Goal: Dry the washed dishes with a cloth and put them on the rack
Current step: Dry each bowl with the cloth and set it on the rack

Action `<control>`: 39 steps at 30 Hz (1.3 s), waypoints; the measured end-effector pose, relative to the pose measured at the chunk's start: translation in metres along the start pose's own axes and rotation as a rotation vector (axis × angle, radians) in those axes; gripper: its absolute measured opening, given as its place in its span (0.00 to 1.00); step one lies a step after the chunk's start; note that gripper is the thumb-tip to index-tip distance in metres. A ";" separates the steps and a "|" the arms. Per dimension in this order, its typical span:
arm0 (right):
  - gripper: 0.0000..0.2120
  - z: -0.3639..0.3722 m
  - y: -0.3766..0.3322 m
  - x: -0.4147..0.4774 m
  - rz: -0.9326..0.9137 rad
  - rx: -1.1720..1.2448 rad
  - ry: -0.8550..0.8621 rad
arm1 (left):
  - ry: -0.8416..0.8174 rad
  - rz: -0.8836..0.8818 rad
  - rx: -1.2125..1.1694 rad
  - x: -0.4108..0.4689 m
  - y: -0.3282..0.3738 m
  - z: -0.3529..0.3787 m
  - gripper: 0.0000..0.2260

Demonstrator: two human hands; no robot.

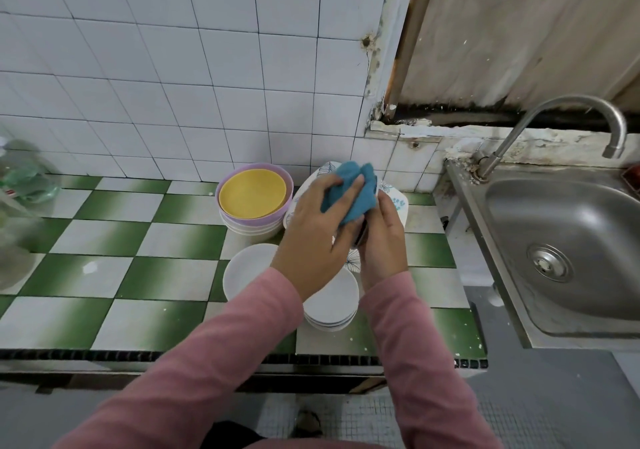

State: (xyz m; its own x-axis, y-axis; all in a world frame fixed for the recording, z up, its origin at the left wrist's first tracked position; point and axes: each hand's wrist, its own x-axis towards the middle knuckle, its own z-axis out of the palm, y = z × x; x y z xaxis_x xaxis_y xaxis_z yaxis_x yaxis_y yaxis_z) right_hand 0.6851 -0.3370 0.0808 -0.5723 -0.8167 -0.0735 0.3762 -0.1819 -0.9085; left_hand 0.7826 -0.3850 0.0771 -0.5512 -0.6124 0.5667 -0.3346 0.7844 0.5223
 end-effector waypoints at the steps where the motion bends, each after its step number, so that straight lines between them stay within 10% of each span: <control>1: 0.12 0.000 -0.001 0.000 0.004 -0.011 -0.007 | -0.056 0.011 -0.056 0.000 0.001 0.000 0.23; 10: 0.16 -0.010 0.000 -0.008 -0.110 -0.247 -0.114 | -0.117 -0.437 -0.594 0.025 -0.009 -0.016 0.15; 16: 0.13 -0.002 0.002 -0.011 -0.127 -0.176 -0.083 | 0.028 -0.116 -0.417 0.006 0.002 -0.007 0.15; 23: 0.17 0.002 -0.005 -0.018 -0.250 -0.315 -0.196 | 0.042 -0.507 -0.675 0.020 -0.014 -0.017 0.20; 30: 0.12 0.001 0.004 -0.012 -0.197 -0.209 -0.091 | 0.039 -0.052 -0.185 0.004 0.005 -0.011 0.18; 39: 0.13 -0.001 -0.017 -0.019 -0.112 -0.187 -0.170 | 0.036 -0.603 -0.614 0.021 -0.010 -0.027 0.15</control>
State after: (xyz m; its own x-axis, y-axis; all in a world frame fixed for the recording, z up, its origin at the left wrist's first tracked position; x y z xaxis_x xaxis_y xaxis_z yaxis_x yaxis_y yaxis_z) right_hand 0.6890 -0.3179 0.0969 -0.4661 -0.8804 0.0875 0.1676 -0.1849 -0.9684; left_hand 0.7944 -0.4082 0.1010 -0.3840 -0.9183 0.0961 -0.0834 0.1382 0.9869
